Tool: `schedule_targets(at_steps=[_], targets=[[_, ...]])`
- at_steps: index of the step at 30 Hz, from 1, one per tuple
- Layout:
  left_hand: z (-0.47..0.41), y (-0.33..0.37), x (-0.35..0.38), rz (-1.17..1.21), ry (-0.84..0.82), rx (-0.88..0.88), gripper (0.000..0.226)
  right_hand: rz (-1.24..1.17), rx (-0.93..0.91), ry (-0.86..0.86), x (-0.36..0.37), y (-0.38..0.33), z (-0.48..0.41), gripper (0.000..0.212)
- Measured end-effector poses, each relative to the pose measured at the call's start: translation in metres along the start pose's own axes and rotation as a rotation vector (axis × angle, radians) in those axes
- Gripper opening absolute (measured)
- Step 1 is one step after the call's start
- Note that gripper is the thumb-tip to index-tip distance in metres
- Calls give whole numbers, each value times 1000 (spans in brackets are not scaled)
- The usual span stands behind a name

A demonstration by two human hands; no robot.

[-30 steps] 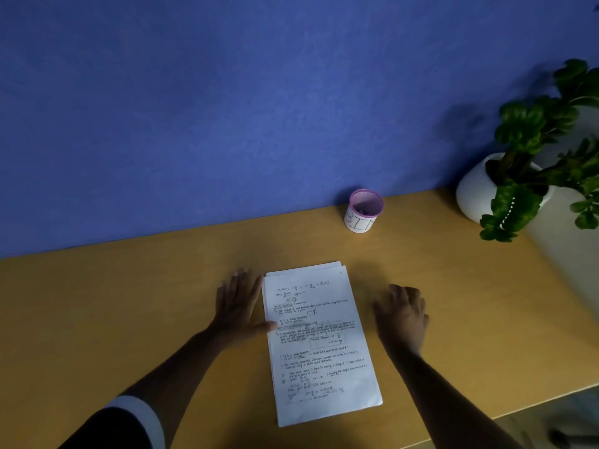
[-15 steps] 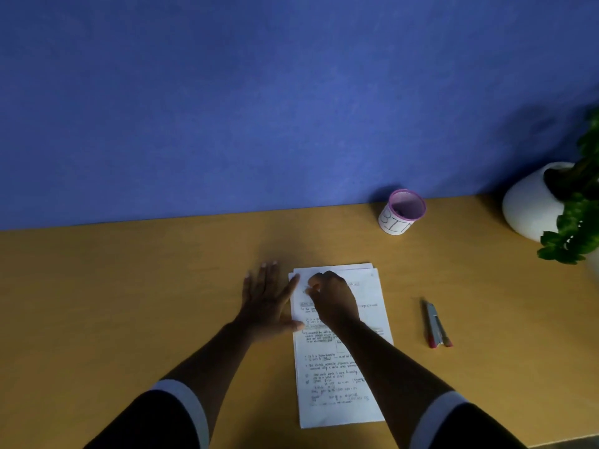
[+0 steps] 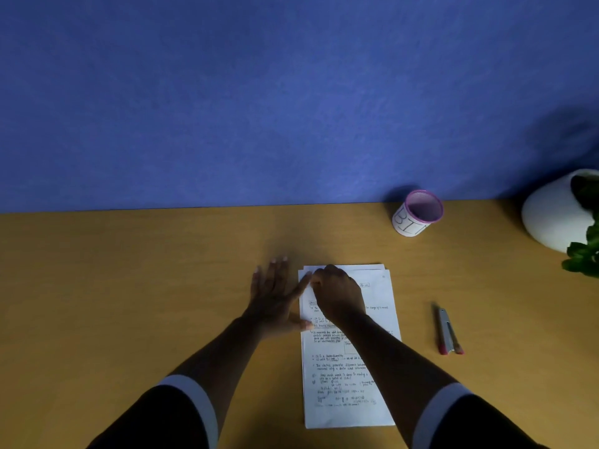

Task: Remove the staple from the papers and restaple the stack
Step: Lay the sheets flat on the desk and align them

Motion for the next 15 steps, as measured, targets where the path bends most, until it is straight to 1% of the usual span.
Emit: schedule_targets(at_steps=[3, 6, 9, 15], targets=[[-1, 0, 1, -5, -7, 6, 119, -8, 0, 30, 2, -1, 0, 20], [-1, 0, 2, -10, -12, -3, 119, -22, 6, 47, 5, -2, 2, 18], [-1, 0, 3, -6, -20, -9, 120, -52, 56, 89, 5, 5, 2, 17], [1, 2, -1, 10, -28, -5, 119, -130, 52, 133, 6, 9, 11, 22]])
Point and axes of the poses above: each hand's wrist, its own z-axis away from the middle knuckle, its own x-axis out of the palm, y = z × x, the point moved 5 cm from there along -z, towards the middle knuckle, and after that the axes turned 5 degrees about y, right-handed, at the moved point
